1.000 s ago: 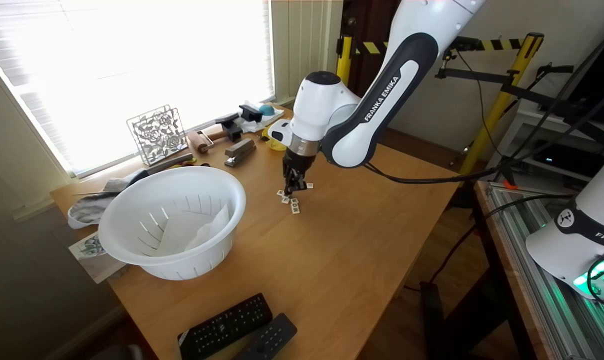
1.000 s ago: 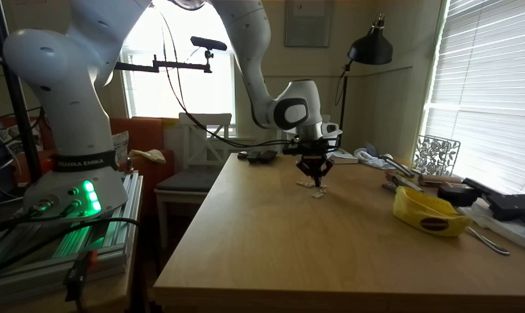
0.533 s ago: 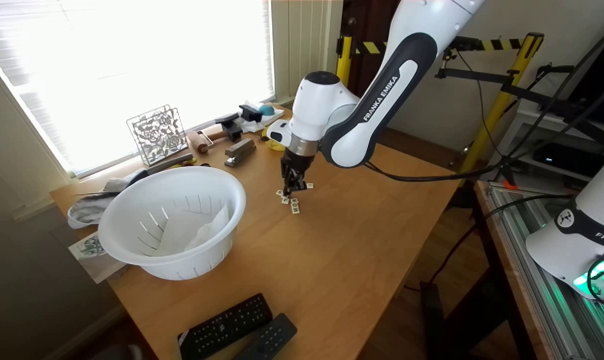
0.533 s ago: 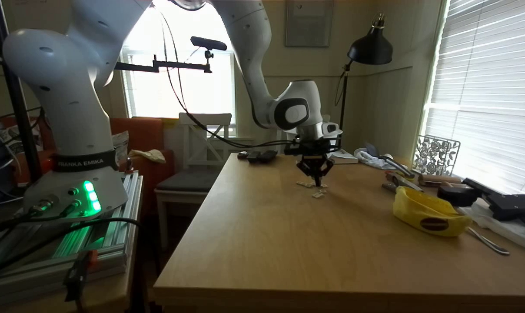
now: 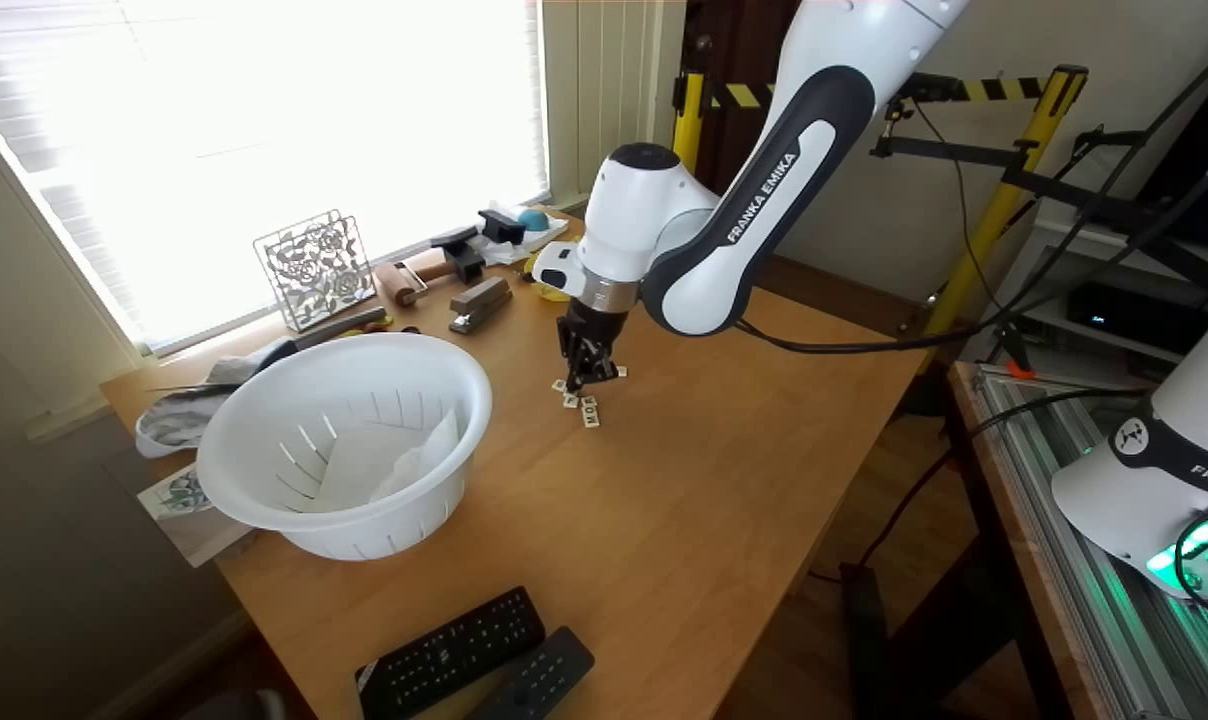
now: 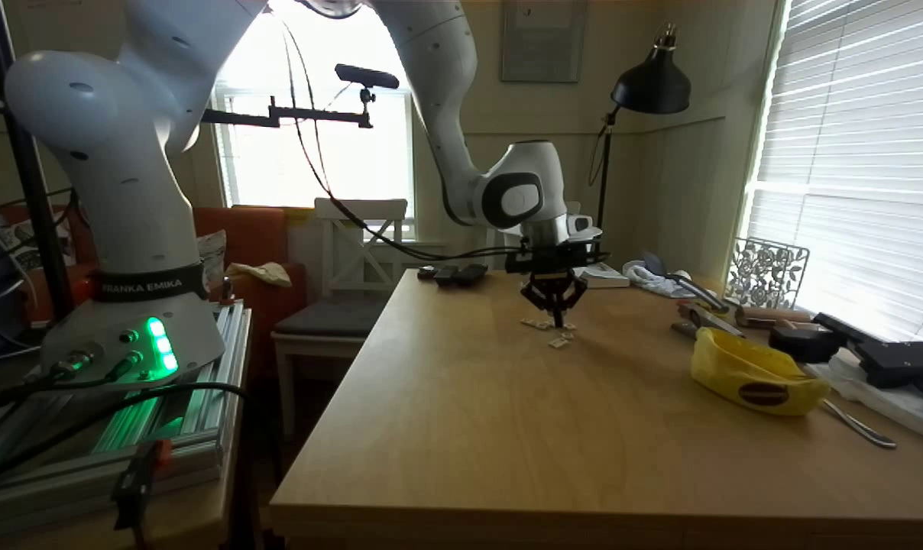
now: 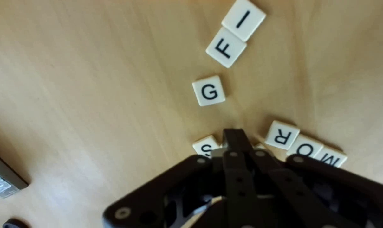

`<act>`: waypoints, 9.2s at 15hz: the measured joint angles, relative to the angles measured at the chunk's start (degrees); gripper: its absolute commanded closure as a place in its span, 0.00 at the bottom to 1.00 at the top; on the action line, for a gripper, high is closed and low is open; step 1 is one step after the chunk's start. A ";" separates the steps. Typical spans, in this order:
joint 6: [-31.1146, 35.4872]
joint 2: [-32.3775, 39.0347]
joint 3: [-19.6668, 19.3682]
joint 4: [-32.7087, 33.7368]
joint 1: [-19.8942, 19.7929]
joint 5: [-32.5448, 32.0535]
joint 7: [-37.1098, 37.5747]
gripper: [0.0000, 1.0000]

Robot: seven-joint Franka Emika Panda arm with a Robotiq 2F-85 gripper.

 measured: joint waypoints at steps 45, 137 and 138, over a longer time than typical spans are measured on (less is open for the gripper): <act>1.51 -1.79 -2.22 -3.37 1.58 -5.19 -12.44 1.00; 5.23 -2.73 -5.63 -6.18 4.59 -5.22 -12.04 1.00; 5.23 -2.73 -5.57 -6.18 4.59 -5.22 -12.04 1.00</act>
